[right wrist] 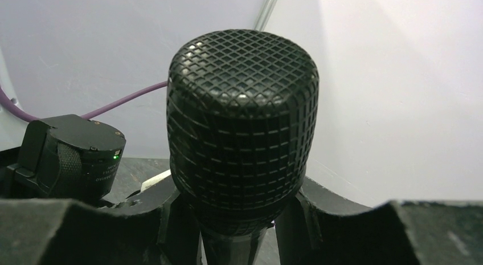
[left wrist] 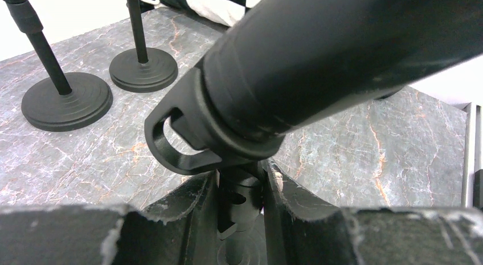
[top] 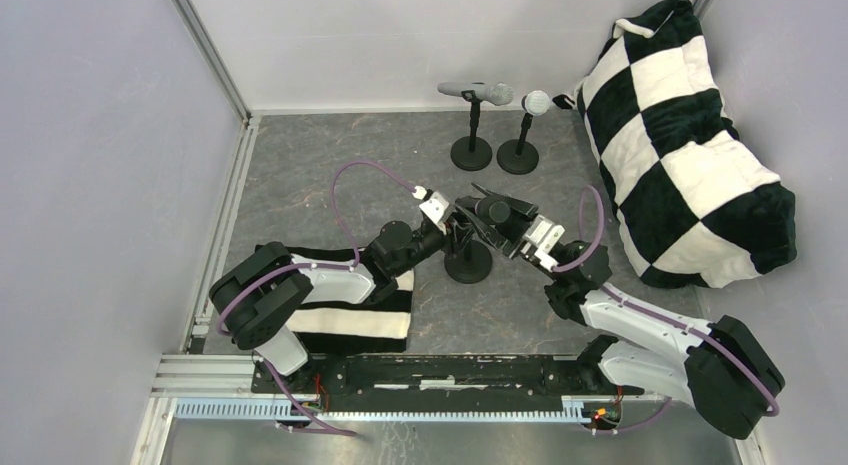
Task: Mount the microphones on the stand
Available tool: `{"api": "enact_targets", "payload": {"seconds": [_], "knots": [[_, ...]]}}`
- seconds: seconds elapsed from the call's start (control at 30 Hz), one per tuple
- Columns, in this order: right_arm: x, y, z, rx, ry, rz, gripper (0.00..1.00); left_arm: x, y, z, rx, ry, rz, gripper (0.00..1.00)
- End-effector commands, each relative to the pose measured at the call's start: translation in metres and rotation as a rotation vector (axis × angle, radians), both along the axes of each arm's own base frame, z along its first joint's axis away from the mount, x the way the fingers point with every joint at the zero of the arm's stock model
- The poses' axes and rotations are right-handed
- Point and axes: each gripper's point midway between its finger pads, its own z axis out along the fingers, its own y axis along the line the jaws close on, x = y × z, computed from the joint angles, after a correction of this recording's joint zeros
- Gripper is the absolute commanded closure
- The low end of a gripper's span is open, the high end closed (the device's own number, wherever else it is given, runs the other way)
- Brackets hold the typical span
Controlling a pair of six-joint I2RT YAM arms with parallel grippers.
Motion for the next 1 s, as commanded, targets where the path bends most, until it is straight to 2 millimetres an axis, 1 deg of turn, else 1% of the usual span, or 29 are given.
{"api": "enact_targets", "payload": {"seconds": [0.0,0.23,0.47,0.77,0.97], "knots": [[0.009,0.0,-0.023,-0.058,0.037,-0.025,1.0,-0.019,-0.008,-0.016,-0.031,0.125,-0.075,0.98],[0.029,0.002,-0.054,-0.208,0.119,-0.101,1.0,-0.019,-0.008,-0.015,-0.014,0.115,-0.072,0.98],[0.04,0.0,-0.079,-0.335,0.191,-0.148,1.0,-0.019,-0.008,-0.016,-0.007,0.113,-0.071,0.98],[0.046,0.001,-0.105,-0.421,0.269,-0.148,1.0,-0.019,-0.008,-0.014,-0.001,0.108,-0.076,0.98],[0.046,0.003,-0.123,-0.484,0.312,-0.105,1.0,-0.019,-0.009,-0.013,0.01,0.102,-0.079,0.98]]}}
